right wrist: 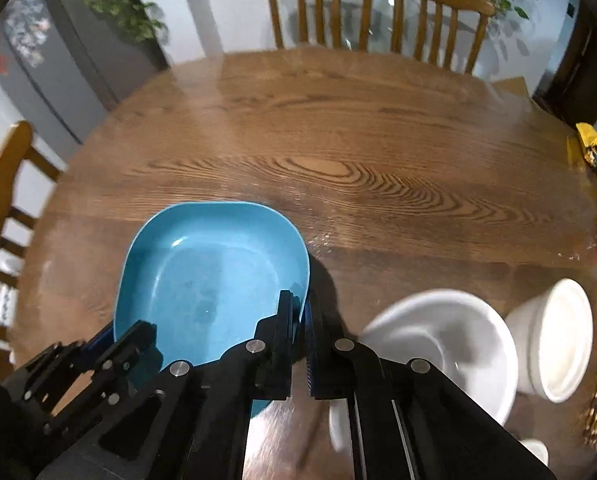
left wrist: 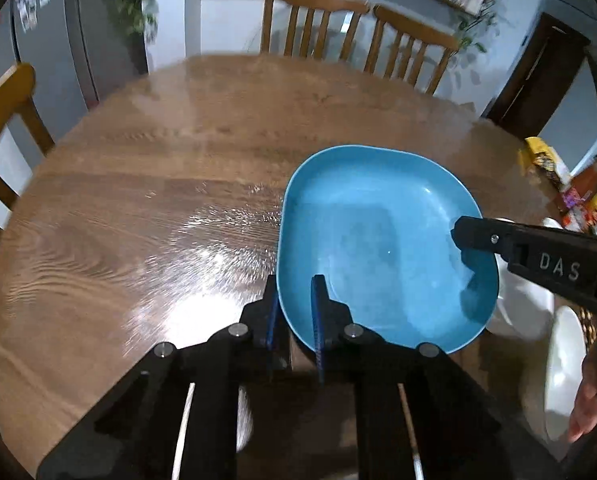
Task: Organize plates and bowls
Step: 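Grasp the teal dish rim with the left gripper while the right gripper holds the plate stack, then lower the teal dish onto the plate stack with the left gripper while the right gripper steadies it, then open both grippers and withdraw from the stack, then move both grippers to the rim of the large white bowl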
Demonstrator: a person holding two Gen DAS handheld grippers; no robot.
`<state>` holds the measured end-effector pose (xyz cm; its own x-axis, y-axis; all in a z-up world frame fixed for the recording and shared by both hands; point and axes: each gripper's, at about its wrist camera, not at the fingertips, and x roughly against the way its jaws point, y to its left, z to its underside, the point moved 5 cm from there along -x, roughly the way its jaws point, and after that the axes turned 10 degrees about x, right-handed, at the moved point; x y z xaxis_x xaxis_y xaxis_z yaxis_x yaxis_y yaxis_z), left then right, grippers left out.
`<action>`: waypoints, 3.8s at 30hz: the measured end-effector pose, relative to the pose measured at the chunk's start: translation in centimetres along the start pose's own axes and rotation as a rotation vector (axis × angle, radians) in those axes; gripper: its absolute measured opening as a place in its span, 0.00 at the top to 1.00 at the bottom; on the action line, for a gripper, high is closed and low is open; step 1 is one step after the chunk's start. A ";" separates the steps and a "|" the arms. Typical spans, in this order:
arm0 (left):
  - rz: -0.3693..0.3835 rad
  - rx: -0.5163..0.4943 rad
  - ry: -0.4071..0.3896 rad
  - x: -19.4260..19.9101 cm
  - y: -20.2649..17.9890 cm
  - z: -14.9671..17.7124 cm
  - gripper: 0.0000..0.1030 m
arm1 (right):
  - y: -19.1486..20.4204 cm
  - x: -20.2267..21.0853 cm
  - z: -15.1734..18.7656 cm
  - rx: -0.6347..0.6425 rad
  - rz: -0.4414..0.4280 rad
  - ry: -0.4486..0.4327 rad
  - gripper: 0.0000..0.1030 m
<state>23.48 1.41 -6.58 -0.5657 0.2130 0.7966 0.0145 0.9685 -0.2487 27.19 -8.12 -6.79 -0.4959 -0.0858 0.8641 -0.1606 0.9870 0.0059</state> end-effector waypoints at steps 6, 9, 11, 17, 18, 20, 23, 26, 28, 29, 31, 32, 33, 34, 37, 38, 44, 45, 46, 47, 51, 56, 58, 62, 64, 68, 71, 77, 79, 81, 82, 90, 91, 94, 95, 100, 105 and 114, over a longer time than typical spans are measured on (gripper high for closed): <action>0.016 -0.034 -0.101 7.2 0.1 3.7 0.88 | 2.1 7.1 4.2 0.065 -0.075 -0.121 0.93; 0.025 -0.055 -0.118 9.4 0.2 7.1 0.88 | 2.7 8.9 7.5 0.078 -0.113 -0.161 0.93; 0.028 -0.064 -0.114 9.9 0.3 8.9 0.88 | 2.8 9.4 9.9 0.075 -0.144 -0.170 0.92; 0.009 -0.095 -0.075 10.3 -0.1 13.6 0.88 | 3.1 9.3 15.3 0.065 -0.187 -0.159 0.91; 0.001 -0.097 -0.080 10.4 -0.1 13.9 0.89 | 3.3 8.9 16.0 0.068 -0.186 -0.150 0.91; -0.009 -0.103 -0.080 10.5 -0.1 14.7 0.87 | 3.4 8.3 16.8 0.064 -0.193 -0.132 0.91; -0.028 -0.109 -0.070 10.4 0.1 15.6 0.87 | 3.5 7.3 17.8 0.062 -0.207 -0.109 0.91; -0.052 -0.110 -0.055 9.9 0.4 16.3 0.87 | 3.4 6.7 18.5 0.066 -0.213 -0.094 0.91; -0.063 -0.109 -0.041 9.5 0.5 16.7 0.87 | 3.6 6.4 18.8 0.079 -0.203 -0.088 0.91; -0.070 -0.111 -0.037 9.3 0.6 16.9 0.87 | 3.7 6.2 18.8 0.086 -0.199 -0.083 0.90; -0.080 -0.113 -0.025 9.0 0.6 17.2 0.87 | 3.8 6.0 19.1 0.095 -0.199 -0.073 0.90; -0.083 -0.115 -0.018 8.8 0.5 17.3 0.87 | 3.8 5.8 19.0 0.100 -0.195 -0.068 0.90; -0.088 -0.119 -0.023 8.8 0.5 17.4 0.87 | 3.6 5.7 19.2 0.103 -0.194 -0.064 0.90; -0.093 -0.122 -0.024 8.8 0.4 17.4 0.87 | 3.6 5.6 19.1 0.105 -0.195 -0.060 0.90; -0.097 -0.129 -0.023 8.7 0.2 17.6 0.84 | 3.7 5.4 19.0 0.110 -0.190 -0.056 0.90; -0.100 -0.131 -0.024 8.7 0.2 17.6 0.84 | 3.7 5.5 19.0 0.117 -0.181 -0.059 0.90; -0.108 -0.143 -0.024 8.8 0.2 17.7 0.84 | 3.9 5.7 19.0 0.140 -0.153 -0.067 0.90; -0.108 -0.142 -0.024 8.8 0.2 17.7 0.84 | 3.9 5.9 19.0 0.142 -0.148 -0.072 0.90; -0.109 -0.144 -0.025 8.8 0.2 17.7 0.84 | 3.9 5.9 19.0 0.145 -0.146 -0.074 0.90; -0.113 -0.145 -0.026 8.8 0.3 17.7 0.84 | 4.0 6.0 19.0 0.146 -0.142 -0.078 0.90; -0.122 -0.142 -0.034 8.8 0.4 17.7 0.83 | 4.1 6.3 19.1 0.155 -0.137 -0.087 0.90; -0.131 -0.144 -0.038 8.8 0.3 17.7 0.82 | 4.0 6.2 19.2 0.164 -0.126 -0.088 0.90; -0.129 -0.143 -0.036 8.8 0.2 17.7 0.82 | 4.2 6.3 19.3 0.166 -0.123 -0.087 0.90; -0.121 -0.138 -0.037 9.0 0.2 17.8 0.82 | 4.1 6.3 19.4 0.165 -0.118 -0.085 0.90; -0.119 -0.136 -0.040 9.1 0.2 17.8 0.77 | 3.9 6.3 19.4 0.161 -0.116 -0.083 0.90; -0.122 -0.127 -0.067 9.7 0.3 17.6 0.60 | 3.5 6.9 19.4 0.136 -0.124 -0.109 0.66; -0.113 -0.109 -0.081 10.2 0.5 17.5 0.59 | 3.2 7.9 19.5 0.127 -0.123 -0.153 0.60; -0.089 -0.096 -0.123 11.2 0.0 17.3 0.43 | 3.5 9.9 19.7 0.137 -0.124 -0.227 0.60; -0.075 -0.090 -0.119 11.3 -0.1 17.4 0.42 | 3.5 10.3 19.8 0.140 -0.118 -0.245 0.60; -0.070 -0.084 -0.115 11.4 -0.1 17.5 0.32 | 3.4 10.7 19.8 0.142 -0.116 -0.261 0.60; -0.071 -0.082 -0.119 11.5 -0.1 17.6 0.29 | 3.3 10.9 19.8 0.141 -0.116 -0.268 0.60; -0.016 -0.034 -0.116 12.6 -0.2 18.3 0.20 | 2.3 12.0 20.5 0.106 -0.113 -0.305 0.48; -0.005 -0.025 -0.118 12.7 -0.3 18.4 0.19 | 2.0 12.2 20.7 0.100 -0.109 -0.316 0.47; 0.033 -0.007 -0.123 13.3 -0.6 18.8 0.18 | 1.2 12.8 21.0 0.083 -0.094 -0.341 0.43; 0.041 -0.003 -0.126 13.5 -0.8 18.9 0.18 | 1.0 12.9 21.1 0.080 -0.091 -0.345 0.43; 0.050 -0.022 -0.141 13.5 -2.0 19.1 0.18 | -0.4 13.6 21.6 0.055 -0.081 -0.362 0.43; 0.050 -0.042 -0.140 13.0 -3.5 19.3 0.18 | -2.0 14.2 22.3 0.043 -0.056 -0.377 0.43; 0.067 -0.109 -0.154 11.7 -8.7 18.5 0.18 | -9.2 14.6 23.4 -0.087 -0.037 -0.400 0.43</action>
<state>1.46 -6.92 -5.27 -0.6797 0.2632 0.6846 0.1406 0.9628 -0.2305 1.46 -21.60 -5.96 -0.7865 -0.1503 0.5990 -0.1199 0.9886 0.0906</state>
